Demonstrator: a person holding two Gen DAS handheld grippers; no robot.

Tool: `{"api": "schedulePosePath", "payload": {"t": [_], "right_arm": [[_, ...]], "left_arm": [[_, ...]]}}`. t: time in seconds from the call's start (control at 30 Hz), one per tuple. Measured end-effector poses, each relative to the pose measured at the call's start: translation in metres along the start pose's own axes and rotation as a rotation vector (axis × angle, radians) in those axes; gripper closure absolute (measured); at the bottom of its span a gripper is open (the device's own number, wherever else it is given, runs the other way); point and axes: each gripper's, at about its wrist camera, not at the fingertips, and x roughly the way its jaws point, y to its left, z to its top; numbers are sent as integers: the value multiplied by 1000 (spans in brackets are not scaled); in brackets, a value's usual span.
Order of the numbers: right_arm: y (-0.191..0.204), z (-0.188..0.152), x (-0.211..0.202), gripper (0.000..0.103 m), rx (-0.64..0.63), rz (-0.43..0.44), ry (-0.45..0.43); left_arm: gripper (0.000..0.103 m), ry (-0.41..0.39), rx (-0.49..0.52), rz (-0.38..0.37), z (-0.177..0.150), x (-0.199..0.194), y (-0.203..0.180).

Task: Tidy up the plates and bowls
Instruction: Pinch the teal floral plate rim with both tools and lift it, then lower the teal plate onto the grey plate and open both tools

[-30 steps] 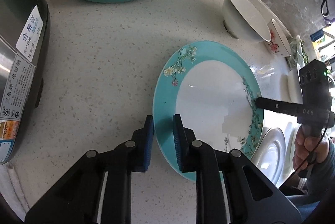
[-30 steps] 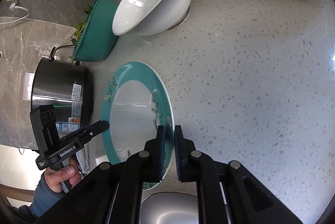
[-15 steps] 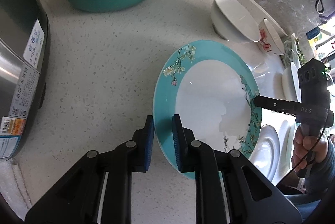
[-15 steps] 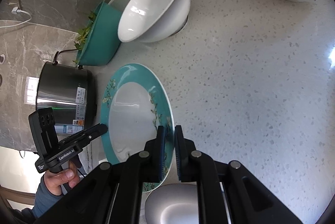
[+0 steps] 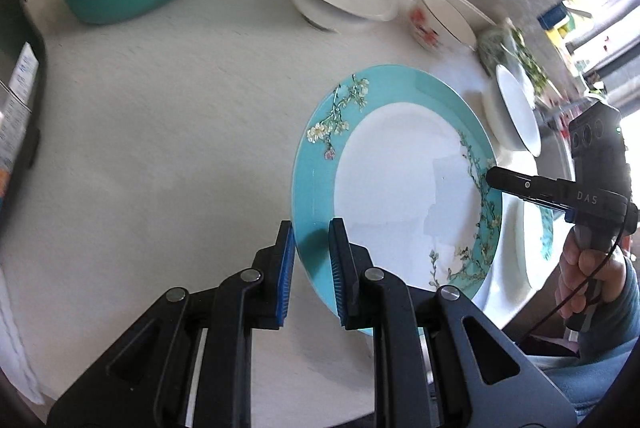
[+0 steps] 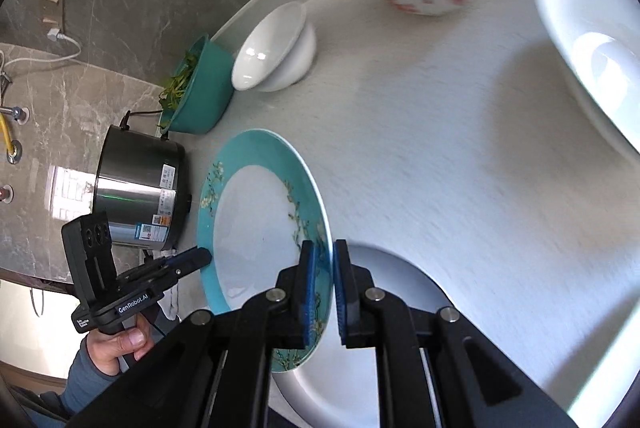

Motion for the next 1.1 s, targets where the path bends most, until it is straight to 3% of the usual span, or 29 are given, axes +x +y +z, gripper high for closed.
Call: {"api": "schedulePosePath", "payload": {"t": [0.23,0.47,0.8,1.1], "right_arm": [[-31,-38,-17,92,41,-19,-5],[-51,-66,-21,91,51,-40,8],[-58,-82,-25,91,13,-98,-3],[-23,-88,-15,85,-188,-290,-6]], "left_arm": [[88,34,37,11,-38,11,-39],[88,71,35,19,-72,28,-53],[87,74,62,44,-76,45,-73],[86,65,77,92,-74,44,-78]]}}
